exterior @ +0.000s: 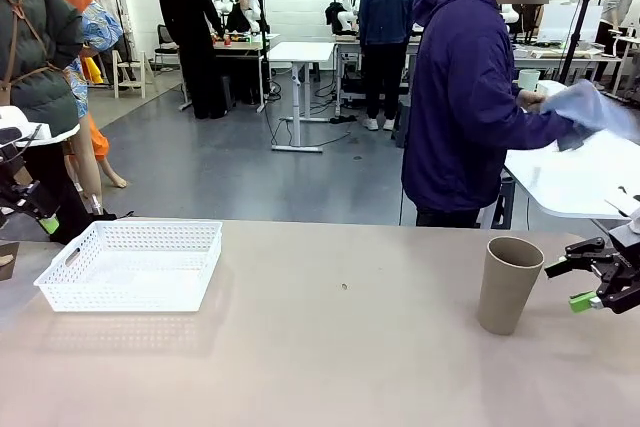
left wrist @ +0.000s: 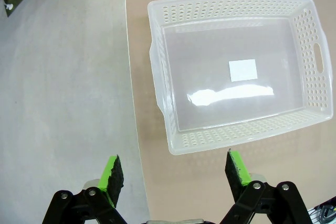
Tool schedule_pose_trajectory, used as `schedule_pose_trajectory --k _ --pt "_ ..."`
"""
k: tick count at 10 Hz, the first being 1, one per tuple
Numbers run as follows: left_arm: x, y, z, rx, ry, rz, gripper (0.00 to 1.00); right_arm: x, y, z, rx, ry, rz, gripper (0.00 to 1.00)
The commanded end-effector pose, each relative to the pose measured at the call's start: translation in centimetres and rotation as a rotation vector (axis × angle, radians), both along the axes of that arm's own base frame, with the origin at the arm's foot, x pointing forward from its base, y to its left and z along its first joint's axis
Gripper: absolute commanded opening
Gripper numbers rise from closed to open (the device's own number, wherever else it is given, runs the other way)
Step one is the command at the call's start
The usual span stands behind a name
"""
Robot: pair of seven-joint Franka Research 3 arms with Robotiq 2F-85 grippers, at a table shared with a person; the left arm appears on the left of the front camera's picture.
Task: Clean and organize the cups into the basket.
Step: Pick up the Organizing basket and move it to the center of the table, then pick up the Reusable plastic cup from the right side of the table and place it inside the Organizing basket.
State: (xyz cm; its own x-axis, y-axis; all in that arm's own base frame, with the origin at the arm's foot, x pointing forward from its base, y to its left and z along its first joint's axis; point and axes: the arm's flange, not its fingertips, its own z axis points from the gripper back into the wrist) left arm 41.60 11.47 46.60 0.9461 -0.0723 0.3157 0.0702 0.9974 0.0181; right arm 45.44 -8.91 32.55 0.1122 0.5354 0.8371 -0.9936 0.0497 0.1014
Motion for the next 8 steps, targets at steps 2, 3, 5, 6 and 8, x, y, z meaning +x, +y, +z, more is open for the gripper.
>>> schedule_pose_trajectory --k 2,3,5,6,8 --pt "1.5 -0.1 -0.8 0.001 0.03 -0.027 1.0 1.0 1.1 -0.9 0.052 -0.06 0.039 1.0" --pt "2.1 -0.3 -1.4 -0.002 0.044 -0.034 1.0 2.2 0.9 -1.7 0.097 -0.049 0.002 1.0" --pt "3.0 -0.3 -2.2 0.007 0.035 -0.017 1.0 3.3 0.9 -2.8 0.127 -0.06 -0.004 1.0" --pt "3.6 -0.2 -2.6 0.009 0.04 0.004 1.0 3.5 1.2 -3.1 0.136 -0.061 0.003 1.0" --pt "5.1 0.0 -3.3 0.023 0.038 0.046 1.0 3.5 1.8 -3.6 0.155 -0.049 0.015 1.0"
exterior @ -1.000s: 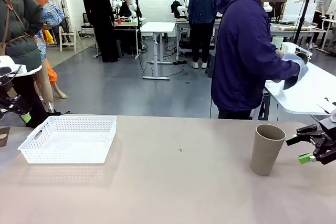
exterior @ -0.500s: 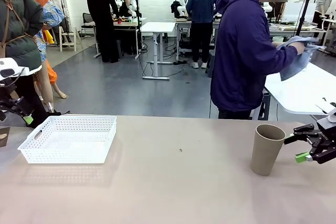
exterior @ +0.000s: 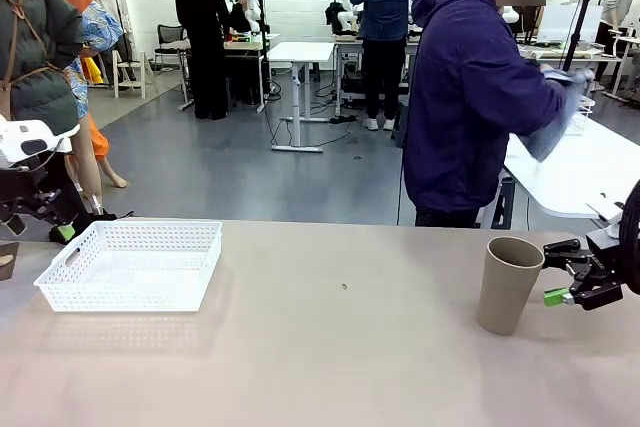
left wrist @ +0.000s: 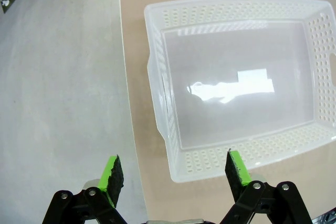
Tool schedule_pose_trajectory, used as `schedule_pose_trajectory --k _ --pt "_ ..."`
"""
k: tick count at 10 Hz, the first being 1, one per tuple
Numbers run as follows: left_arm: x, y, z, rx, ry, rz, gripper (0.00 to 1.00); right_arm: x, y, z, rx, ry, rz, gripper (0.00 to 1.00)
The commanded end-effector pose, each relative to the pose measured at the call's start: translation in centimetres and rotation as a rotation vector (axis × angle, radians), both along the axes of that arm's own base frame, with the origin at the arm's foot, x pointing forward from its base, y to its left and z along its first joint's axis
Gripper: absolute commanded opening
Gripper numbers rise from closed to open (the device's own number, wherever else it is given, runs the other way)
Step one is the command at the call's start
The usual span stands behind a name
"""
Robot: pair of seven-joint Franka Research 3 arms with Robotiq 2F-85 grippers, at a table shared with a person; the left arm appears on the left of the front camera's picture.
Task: Clean and organize the cups into the basket.
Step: Pick up the Organizing basket and move it to the center of the table, then pick up the Reusable plastic cup from the right side of the table and place it inside the Organizing basket.
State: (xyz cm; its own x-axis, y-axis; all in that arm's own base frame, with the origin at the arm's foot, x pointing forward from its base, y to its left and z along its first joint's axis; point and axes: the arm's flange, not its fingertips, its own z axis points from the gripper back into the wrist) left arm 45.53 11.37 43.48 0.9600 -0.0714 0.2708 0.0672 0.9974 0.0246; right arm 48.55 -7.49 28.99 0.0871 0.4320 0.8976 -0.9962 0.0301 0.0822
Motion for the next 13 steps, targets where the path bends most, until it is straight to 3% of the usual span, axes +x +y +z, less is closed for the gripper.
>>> schedule_pose_trajectory --k 1,8,13 --pt "1.6 0.2 -0.3 0.015 -0.009 0.052 1.0 0.2 0.7 -0.2 0.055 -0.022 0.015 1.0" --pt "3.7 -0.7 -3.4 0.058 0.055 0.079 1.0 -0.2 4.0 -2.5 0.099 -0.036 0.127 1.0" --pt "3.2 -0.6 -4.7 0.04 0.082 0.065 1.0 0.0 6.0 -2.6 0.113 -0.058 0.137 1.0"
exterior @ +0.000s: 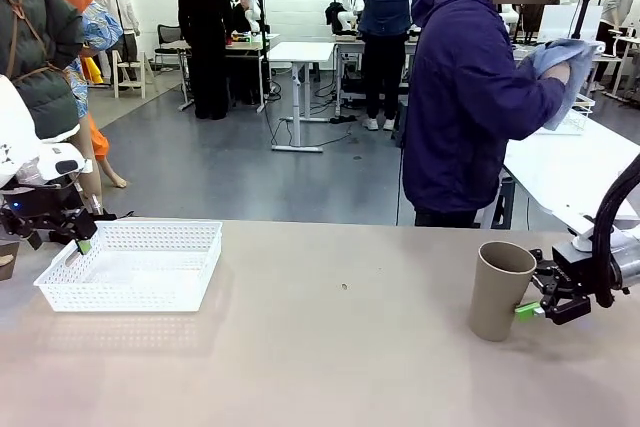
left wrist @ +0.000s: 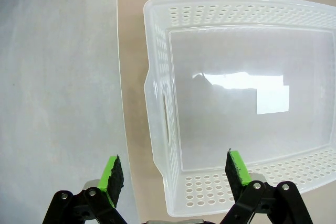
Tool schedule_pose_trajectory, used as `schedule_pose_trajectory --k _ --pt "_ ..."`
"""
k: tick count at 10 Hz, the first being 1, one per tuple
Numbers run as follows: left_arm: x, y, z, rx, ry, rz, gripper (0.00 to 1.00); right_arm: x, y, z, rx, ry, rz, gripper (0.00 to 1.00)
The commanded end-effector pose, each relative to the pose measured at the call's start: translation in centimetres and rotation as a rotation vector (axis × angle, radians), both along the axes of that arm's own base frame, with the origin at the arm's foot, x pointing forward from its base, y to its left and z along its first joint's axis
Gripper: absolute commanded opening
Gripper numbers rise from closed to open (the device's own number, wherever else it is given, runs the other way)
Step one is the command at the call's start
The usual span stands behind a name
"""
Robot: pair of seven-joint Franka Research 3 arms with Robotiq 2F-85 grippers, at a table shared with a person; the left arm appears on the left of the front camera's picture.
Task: Clean and organize the cups into the basket.
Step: Pick up the Organizing basket and move it to the center of the table, then pick up the Reusable plastic cup from the right side of the table and place it inside the Organizing basket.
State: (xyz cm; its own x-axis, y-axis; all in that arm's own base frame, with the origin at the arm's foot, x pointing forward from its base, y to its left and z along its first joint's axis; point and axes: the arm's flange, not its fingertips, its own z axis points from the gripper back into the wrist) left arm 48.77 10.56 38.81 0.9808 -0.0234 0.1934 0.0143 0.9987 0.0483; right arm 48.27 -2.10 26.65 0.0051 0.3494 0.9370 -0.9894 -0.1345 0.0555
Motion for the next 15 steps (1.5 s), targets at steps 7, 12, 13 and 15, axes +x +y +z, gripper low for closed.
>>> schedule_pose_trajectory --k 7,12,13,15 --pt "-0.3 0.6 -1.3 -0.003 0.024 -0.007 1.0 0.3 2.8 -0.6 0.054 -0.047 -0.033 1.0" --pt "-0.3 0.7 -3.0 -0.017 0.075 -0.006 1.0 0.3 3.2 -0.9 0.054 -0.026 -0.031 1.0" --pt "-0.2 0.6 -3.3 -0.02 0.083 -0.008 1.0 0.3 3.2 -1.0 0.056 -0.027 -0.029 1.0" --pt "0.0 0.5 -3.8 -0.02 0.092 -0.007 1.0 0.2 3.2 -1.1 0.053 -0.031 -0.029 1.0"
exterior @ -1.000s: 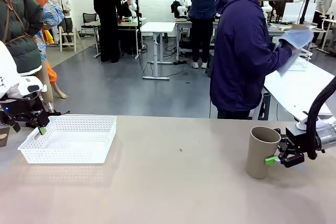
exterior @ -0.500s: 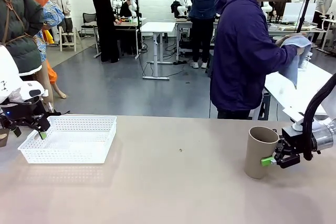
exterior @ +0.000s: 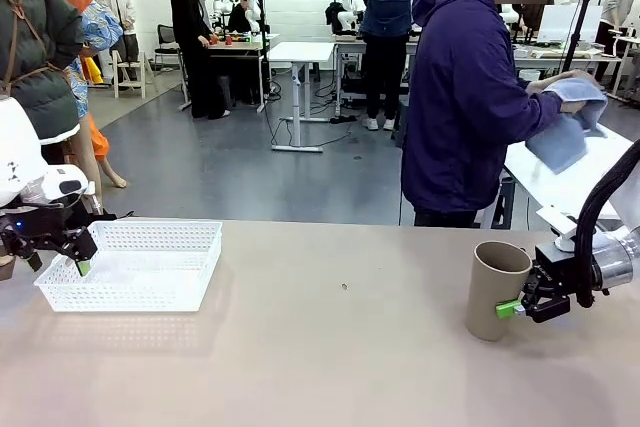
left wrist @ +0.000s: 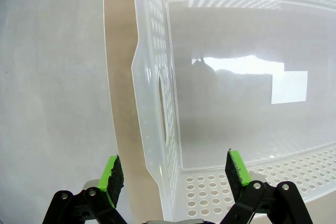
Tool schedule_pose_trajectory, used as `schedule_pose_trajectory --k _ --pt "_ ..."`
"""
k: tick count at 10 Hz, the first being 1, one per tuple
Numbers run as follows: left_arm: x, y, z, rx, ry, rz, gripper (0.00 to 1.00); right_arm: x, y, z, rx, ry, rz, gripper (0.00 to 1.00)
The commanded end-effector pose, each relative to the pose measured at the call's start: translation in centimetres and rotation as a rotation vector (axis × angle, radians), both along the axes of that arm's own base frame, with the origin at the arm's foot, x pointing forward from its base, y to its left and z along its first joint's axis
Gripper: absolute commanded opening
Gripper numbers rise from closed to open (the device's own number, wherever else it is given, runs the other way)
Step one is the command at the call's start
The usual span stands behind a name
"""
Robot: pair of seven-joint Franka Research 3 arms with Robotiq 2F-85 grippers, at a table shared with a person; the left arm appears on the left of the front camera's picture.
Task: Clean and organize the cups into the basket.
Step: Pick up the Organizing basket and move it to the center of the table, then pick up the Reusable plastic cup from the right side of the table and place it inside the Organizing basket.
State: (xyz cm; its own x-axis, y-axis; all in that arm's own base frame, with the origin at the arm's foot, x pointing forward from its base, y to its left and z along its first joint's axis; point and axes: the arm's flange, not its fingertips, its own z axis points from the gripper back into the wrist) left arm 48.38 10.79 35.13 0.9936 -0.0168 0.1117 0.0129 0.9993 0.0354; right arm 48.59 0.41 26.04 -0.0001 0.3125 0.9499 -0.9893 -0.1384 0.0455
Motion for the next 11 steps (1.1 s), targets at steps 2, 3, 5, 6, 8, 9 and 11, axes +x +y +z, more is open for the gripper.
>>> schedule_pose_trajectory --k 2,3,5,6,8,9,11 --pt "0.8 0.5 -0.8 -0.007 0.025 -0.001 1.0 -0.2 0.6 -0.5 0.013 -0.027 -0.029 1.0" --pt "1.1 0.6 -1.1 -0.012 0.029 0.004 1.0 -0.2 0.6 -0.5 0.011 -0.028 -0.029 1.0" --pt "1.5 0.8 -1.6 -0.016 0.034 0.006 1.0 -0.2 0.5 -0.6 0.012 -0.03 -0.027 1.0" --pt "1.6 0.8 -1.7 -0.016 0.035 -0.003 1.0 -0.3 0.4 -0.6 0.017 -0.042 -0.008 0.74" --pt "1.7 0.8 -1.9 -0.012 0.043 -0.015 0.42 -0.3 0.3 -0.7 0.021 -0.047 0.013 0.16" --pt "1.7 1.1 -1.9 -0.012 0.044 -0.015 0.0 -0.2 0.3 -0.6 0.023 -0.046 0.011 0.0" --pt "1.6 1.1 -1.9 -0.012 0.046 -0.015 0.0 -0.3 0.2 -0.6 0.025 -0.042 0.01 0.0"
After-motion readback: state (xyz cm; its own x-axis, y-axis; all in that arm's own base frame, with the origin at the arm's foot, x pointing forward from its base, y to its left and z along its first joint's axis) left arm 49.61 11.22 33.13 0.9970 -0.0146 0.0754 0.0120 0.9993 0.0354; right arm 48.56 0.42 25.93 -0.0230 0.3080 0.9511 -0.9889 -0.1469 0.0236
